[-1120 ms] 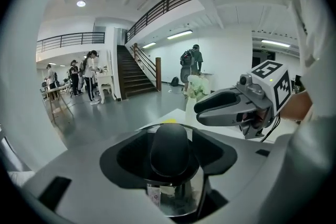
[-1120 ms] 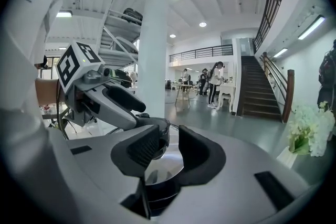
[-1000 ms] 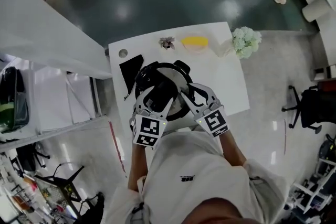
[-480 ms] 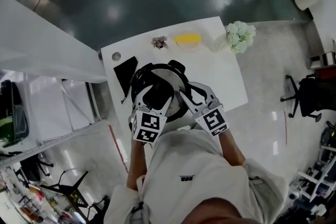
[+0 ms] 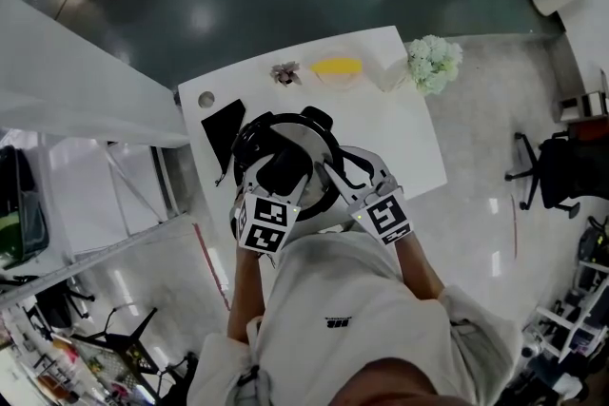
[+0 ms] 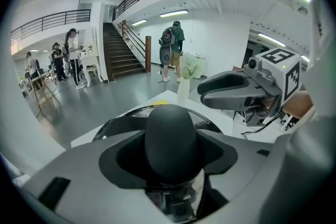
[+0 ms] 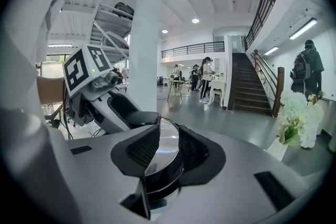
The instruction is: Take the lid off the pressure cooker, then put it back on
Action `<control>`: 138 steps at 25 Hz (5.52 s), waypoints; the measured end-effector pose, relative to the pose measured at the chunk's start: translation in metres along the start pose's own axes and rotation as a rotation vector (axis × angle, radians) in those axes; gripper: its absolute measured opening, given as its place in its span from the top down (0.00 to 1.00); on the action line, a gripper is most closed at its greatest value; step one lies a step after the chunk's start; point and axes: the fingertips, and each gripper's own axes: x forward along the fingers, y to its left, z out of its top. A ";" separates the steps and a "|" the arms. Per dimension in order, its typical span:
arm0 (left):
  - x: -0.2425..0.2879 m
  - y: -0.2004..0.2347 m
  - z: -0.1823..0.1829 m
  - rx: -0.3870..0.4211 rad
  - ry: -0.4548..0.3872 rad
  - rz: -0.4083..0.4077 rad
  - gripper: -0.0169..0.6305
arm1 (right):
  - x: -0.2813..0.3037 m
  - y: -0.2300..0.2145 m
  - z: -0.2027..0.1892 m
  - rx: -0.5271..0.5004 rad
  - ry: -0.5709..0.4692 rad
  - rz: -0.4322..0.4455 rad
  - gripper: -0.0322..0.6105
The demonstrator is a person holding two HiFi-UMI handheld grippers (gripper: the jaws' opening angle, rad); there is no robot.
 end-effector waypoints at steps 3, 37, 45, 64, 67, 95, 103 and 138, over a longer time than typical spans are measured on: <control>0.000 0.000 0.000 -0.004 0.003 -0.006 0.53 | 0.000 0.001 0.002 0.029 0.027 0.001 0.77; -0.002 -0.006 -0.002 0.214 0.020 -0.232 0.53 | -0.007 0.014 -0.010 0.057 0.073 -0.116 0.77; -0.001 -0.006 -0.004 0.267 0.029 -0.282 0.53 | -0.010 0.019 -0.012 0.076 0.072 -0.159 0.77; -0.002 -0.008 -0.002 0.310 0.012 -0.343 0.53 | -0.012 0.024 -0.012 0.092 0.066 -0.189 0.77; -0.003 -0.008 0.000 0.307 0.010 -0.344 0.53 | -0.013 0.022 -0.012 0.093 0.064 -0.191 0.77; -0.031 -0.012 0.030 0.325 -0.037 -0.337 0.53 | -0.033 0.013 0.017 0.016 -0.022 -0.234 0.77; -0.036 -0.017 0.049 0.340 -0.059 -0.315 0.53 | -0.048 0.001 0.030 -0.012 -0.073 -0.252 0.77; 0.050 -0.133 0.154 0.374 -0.076 -0.299 0.53 | -0.156 -0.126 -0.006 0.019 -0.150 -0.306 0.77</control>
